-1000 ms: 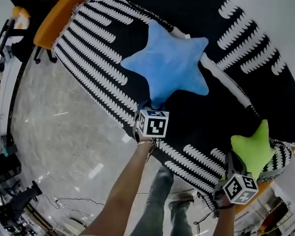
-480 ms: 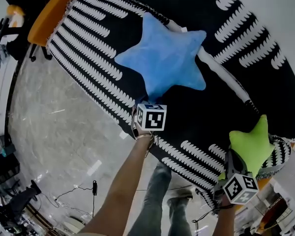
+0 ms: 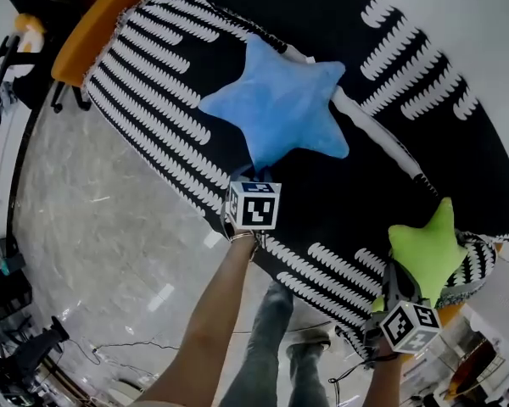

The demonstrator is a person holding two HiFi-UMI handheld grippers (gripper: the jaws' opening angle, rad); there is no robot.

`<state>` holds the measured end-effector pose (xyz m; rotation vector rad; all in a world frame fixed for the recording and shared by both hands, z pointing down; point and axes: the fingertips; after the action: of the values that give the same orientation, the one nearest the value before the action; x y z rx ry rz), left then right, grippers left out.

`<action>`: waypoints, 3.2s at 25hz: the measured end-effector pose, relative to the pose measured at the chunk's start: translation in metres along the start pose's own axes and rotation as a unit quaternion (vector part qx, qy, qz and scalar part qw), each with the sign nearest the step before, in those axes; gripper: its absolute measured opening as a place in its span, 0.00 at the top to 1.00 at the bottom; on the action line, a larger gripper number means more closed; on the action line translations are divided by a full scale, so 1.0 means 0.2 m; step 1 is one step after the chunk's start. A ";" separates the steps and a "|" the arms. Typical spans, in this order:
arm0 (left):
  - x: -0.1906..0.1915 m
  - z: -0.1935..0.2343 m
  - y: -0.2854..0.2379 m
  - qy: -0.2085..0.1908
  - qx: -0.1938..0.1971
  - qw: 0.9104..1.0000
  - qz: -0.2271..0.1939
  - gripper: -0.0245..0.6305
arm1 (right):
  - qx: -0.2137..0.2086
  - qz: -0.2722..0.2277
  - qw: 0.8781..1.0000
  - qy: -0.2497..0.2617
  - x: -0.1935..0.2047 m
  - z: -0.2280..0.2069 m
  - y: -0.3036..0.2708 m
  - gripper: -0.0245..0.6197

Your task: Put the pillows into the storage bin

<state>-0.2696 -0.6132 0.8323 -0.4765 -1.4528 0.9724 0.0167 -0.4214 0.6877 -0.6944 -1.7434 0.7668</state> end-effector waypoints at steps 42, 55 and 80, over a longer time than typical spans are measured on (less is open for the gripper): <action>-0.48 -0.82 1.54 -0.023 0.104 0.989 -0.099 0.90 | 0.049 -0.184 0.982 -0.018 -0.39 -0.27 1.32 0.96; -0.51 -1.48 1.90 -0.080 0.170 0.975 -0.122 0.90 | 0.117 -0.251 0.951 -0.135 -0.14 -0.69 1.97 0.96; 0.24 -3.19 2.66 -0.252 0.360 0.892 -0.103 0.89 | 0.289 -0.355 0.825 -0.331 1.19 -1.54 3.36 0.96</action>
<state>0.1923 -0.1021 0.3680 0.5024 -1.4163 1.4284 0.3052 0.2295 0.3782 0.7050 -1.9994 0.9757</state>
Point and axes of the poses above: the fingertips, and each gripper's own axes: y backward along the fingers, z to its left, x out of its underside, and after that the axes turned 8 degrees about -z, right-handed
